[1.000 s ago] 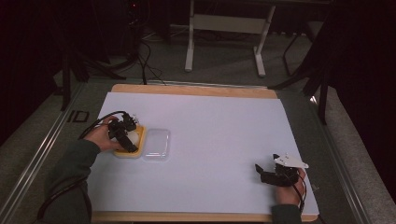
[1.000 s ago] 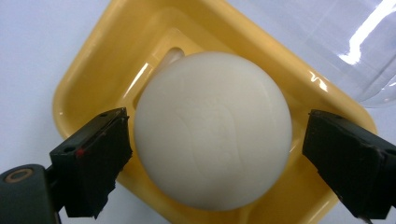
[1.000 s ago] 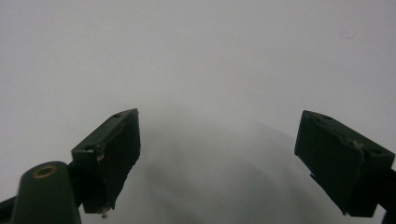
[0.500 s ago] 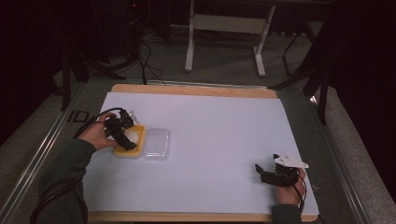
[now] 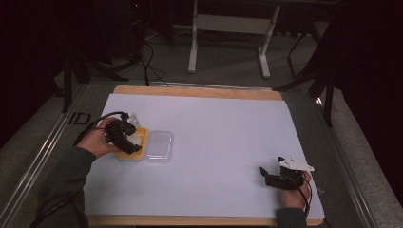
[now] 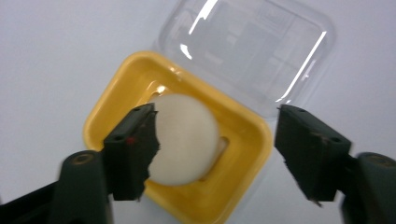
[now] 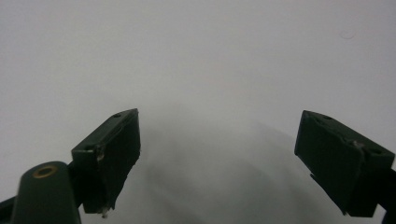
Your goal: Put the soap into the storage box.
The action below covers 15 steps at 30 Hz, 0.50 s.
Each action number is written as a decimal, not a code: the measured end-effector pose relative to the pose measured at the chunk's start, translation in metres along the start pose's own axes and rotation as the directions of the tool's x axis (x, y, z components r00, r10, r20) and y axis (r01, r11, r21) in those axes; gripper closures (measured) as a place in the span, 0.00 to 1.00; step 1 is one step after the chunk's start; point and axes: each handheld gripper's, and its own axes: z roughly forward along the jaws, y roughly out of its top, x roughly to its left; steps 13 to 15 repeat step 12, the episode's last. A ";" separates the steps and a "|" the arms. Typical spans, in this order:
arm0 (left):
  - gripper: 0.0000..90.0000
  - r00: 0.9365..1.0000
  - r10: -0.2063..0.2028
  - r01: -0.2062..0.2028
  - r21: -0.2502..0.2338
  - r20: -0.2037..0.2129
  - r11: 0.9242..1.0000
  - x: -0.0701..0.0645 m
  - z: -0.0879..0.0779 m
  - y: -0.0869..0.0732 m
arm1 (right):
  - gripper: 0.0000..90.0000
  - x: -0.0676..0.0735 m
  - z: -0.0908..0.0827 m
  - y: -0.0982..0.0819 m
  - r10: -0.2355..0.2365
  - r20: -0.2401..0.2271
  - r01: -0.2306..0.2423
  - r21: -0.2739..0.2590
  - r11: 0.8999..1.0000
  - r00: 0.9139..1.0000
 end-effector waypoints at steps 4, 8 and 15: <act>0.40 1.000 0.022 -0.022 -0.023 -0.014 0.999 -0.014 0.004 0.001 | 0.16 0.000 0.000 0.000 0.001 0.000 -0.001 0.000 1.000 1.000; 0.41 1.000 0.031 -0.031 -0.071 0.000 0.997 -0.030 0.010 0.000 | 0.16 0.000 0.000 0.000 0.001 0.000 -0.001 0.000 1.000 1.000; 0.41 1.000 0.024 -0.023 -0.123 0.011 0.992 -0.047 0.019 -0.004 | 0.16 0.000 0.000 0.000 0.002 0.000 -0.002 0.001 1.000 1.000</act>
